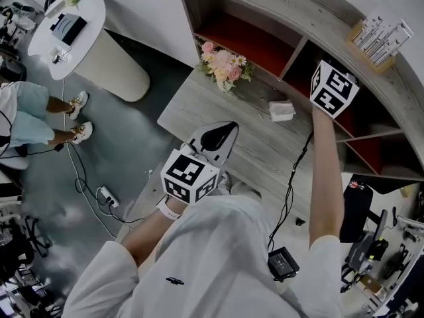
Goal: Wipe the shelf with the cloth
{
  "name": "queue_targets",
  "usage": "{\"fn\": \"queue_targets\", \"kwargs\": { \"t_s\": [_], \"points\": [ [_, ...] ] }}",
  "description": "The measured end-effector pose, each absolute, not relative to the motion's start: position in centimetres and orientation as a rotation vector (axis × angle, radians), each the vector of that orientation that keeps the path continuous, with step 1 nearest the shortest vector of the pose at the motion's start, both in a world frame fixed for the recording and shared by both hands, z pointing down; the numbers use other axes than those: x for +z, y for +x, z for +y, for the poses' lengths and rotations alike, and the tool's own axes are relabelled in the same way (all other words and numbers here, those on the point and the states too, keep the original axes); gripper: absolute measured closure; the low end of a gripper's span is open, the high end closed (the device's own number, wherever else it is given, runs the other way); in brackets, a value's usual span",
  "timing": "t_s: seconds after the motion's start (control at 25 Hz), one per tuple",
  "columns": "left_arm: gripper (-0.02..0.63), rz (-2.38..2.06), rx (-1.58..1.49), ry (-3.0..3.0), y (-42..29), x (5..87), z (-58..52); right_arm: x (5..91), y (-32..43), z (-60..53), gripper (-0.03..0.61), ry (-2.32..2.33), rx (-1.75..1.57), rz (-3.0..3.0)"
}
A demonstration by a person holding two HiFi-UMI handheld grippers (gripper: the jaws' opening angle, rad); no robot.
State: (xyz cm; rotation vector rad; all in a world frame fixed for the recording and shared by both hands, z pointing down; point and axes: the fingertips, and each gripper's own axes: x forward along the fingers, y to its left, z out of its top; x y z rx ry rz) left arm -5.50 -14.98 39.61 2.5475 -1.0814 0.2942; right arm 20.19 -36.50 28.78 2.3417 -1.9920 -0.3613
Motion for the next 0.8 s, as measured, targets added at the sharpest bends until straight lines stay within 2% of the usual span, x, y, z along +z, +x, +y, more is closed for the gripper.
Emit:
{"fn": "queue_targets", "kwargs": {
  "t_s": [0.6,0.8],
  "points": [
    [0.612,-0.977,0.32,2.593,-2.3,39.8,-14.2,29.0,34.1,-28.1,0.479,2.877,-0.291,-1.575],
    [0.612,-0.971,0.33,2.598,-2.1,39.8,-13.8,29.0,36.4,-26.1,0.479,3.013,-0.281,-1.484]
  ]
}}
